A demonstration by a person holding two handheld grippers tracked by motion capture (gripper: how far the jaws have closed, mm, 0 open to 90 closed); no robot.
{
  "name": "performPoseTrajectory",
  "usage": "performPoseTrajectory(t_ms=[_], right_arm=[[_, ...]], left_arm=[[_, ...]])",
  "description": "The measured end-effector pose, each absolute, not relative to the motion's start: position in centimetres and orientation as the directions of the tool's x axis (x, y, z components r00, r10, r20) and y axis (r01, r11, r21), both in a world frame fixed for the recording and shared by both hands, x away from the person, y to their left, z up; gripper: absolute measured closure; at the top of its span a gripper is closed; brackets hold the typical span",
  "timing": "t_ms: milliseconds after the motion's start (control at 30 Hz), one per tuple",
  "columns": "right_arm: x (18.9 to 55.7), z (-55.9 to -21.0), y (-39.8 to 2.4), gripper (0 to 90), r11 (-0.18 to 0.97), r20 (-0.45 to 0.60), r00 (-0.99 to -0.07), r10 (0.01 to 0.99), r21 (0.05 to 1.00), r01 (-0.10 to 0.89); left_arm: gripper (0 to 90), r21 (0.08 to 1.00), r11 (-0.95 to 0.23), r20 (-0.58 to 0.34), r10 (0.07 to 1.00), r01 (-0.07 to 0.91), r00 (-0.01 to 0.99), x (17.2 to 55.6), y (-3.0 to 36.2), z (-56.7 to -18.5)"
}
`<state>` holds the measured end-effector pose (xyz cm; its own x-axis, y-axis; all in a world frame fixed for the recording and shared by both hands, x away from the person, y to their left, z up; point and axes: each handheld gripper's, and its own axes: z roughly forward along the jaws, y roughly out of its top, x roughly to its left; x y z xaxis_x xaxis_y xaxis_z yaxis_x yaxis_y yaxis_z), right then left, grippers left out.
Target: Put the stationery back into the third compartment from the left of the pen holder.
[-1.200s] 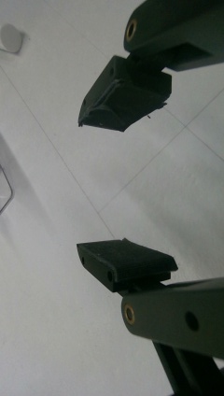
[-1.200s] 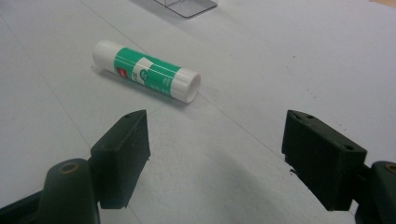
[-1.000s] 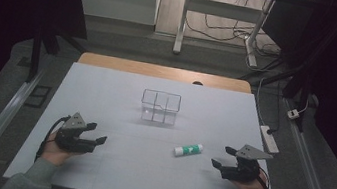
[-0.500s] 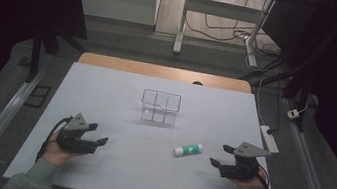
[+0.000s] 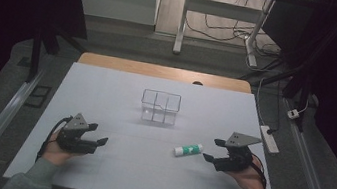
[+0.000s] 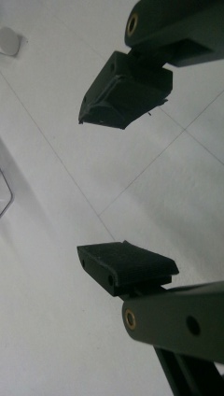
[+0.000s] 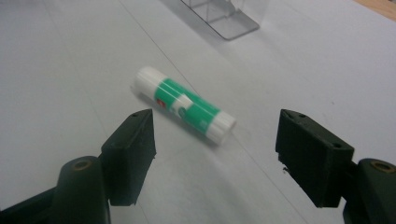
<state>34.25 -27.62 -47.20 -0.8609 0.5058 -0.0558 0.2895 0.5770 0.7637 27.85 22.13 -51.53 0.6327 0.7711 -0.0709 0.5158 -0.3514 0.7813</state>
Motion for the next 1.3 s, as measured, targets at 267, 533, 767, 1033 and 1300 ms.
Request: performPoseTrajectory(t_ms=[267,533,767,1033,1300], right_arm=[[35.5,-46.2,-25.5,28.1,0.636,-0.054,-0.898,0.437,0.724,0.267],[37.0,-44.9,-23.6,27.4,0.670,-0.045,-0.931,0.363,0.707,0.227],[37.7,-44.6,-21.6,27.4,0.731,-0.052,-0.961,0.270,0.661,0.170],[38.5,-45.3,-19.1,29.2,0.805,-0.051,-0.987,0.152,0.586,0.094],[39.0,-46.7,-17.6,29.4,0.843,-0.029,-0.996,0.088,0.535,0.059]], left_arm=[[31.4,0.780,-0.354,-0.068,0.772,0.516,0.633,27.8,22.2,-51.5],[31.2,0.773,-0.363,-0.067,0.768,0.520,0.636,27.7,22.0,-51.5],[31.2,0.778,-0.357,-0.064,0.773,0.517,0.631,27.7,22.3,-51.3],[31.2,0.777,-0.362,-0.059,0.773,0.515,0.632,27.8,22.2,-51.2],[31.0,0.773,-0.366,-0.054,0.777,0.519,0.627,27.6,22.0,-51.3]])
